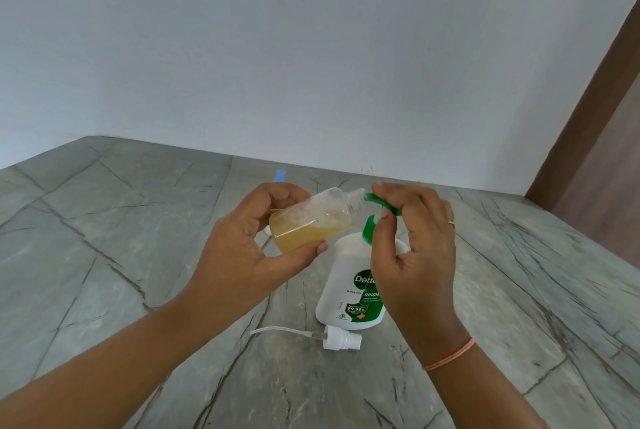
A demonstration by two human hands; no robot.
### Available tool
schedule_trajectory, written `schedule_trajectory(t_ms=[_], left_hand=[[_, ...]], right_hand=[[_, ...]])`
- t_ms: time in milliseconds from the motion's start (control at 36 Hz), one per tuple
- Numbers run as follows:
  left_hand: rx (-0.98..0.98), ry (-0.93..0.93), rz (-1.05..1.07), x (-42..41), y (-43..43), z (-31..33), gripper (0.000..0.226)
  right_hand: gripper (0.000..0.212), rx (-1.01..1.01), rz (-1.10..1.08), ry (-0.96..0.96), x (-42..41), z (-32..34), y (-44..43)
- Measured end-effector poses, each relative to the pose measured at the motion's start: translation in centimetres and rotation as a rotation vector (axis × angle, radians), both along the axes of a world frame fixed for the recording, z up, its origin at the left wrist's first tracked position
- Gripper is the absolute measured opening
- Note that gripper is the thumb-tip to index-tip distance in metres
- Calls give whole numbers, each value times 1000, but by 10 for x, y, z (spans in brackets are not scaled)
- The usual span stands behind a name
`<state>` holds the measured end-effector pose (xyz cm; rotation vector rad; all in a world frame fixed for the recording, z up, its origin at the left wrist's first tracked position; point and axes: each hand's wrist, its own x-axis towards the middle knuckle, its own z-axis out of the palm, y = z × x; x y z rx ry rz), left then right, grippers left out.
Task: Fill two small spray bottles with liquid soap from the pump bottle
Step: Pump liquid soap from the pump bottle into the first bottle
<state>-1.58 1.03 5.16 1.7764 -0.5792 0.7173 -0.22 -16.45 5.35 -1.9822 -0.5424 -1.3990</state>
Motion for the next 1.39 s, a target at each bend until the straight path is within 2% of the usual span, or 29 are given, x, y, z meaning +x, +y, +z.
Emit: schedule_trajectory(t_ms=[1389], left_hand=[[15, 19, 7, 1, 1, -1, 43]], right_hand=[[28, 7, -10, 1, 1, -4, 0]])
